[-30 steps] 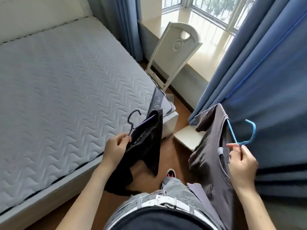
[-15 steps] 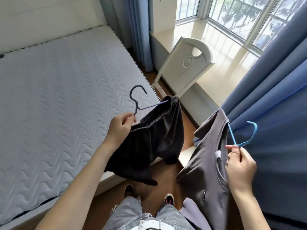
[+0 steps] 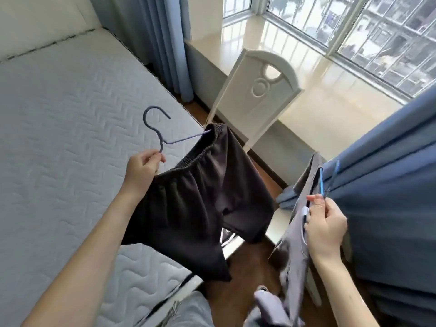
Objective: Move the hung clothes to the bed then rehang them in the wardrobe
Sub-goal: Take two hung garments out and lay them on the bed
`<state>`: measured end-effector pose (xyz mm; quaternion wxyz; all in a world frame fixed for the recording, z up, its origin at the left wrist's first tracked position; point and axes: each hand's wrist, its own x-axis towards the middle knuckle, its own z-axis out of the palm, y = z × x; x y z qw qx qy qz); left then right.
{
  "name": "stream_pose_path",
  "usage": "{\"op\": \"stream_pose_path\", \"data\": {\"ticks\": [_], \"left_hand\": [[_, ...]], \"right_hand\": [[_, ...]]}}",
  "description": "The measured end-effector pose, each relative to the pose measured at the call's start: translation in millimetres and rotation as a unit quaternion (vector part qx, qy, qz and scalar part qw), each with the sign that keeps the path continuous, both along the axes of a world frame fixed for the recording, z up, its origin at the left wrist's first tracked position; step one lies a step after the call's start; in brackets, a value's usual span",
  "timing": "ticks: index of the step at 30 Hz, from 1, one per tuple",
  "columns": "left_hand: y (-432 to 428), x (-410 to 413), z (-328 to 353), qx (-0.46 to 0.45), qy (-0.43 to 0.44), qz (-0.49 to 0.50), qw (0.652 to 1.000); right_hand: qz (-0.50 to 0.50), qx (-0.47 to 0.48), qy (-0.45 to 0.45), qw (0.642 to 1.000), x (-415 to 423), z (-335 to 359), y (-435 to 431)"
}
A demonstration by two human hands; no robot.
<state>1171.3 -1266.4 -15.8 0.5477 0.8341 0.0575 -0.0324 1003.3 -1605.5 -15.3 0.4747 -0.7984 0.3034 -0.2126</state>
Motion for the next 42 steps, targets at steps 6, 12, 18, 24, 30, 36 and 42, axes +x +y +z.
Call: {"op": "stream_pose_path", "data": {"ticks": [6, 12, 18, 24, 30, 36, 42], "left_hand": [[97.4, 114.2, -44.0, -0.02, 0.03, 0.013, 0.999], [173.6, 227.1, -124.9, 0.046, 0.022, 0.018, 0.999], [205.3, 313.3, -274.6, 0.162, 0.033, 0.022, 0.986], [220.4, 340.9, -433.3, 0.204, 0.067, 0.075, 0.974], [227.3, 333.4, -517.7, 0.283, -0.074, 0.121, 0.948], [229.2, 338.1, -524.1, 0.309, -0.125, 0.123, 0.935], [230.3, 336.7, -467.8, 0.259, 0.062, 0.043, 0.963]], "right_hand": [[-0.008, 0.012, 0.024, 1.0, 91.5, -13.2, 100.2], [0.003, 0.045, 0.017, 0.999, 194.0, -72.1, 190.1], [0.025, 0.123, 0.011, 0.992, 300.4, -208.6, 288.1], [0.039, 0.194, 0.042, 0.979, 365.7, -342.1, 378.7], [0.061, 0.169, 0.096, 0.979, 376.8, -425.1, 400.5], [0.07, 0.168, 0.092, 0.979, 367.9, -429.9, 397.6], [0.031, 0.219, 0.048, 0.974, 343.2, -345.9, 364.0]]}}
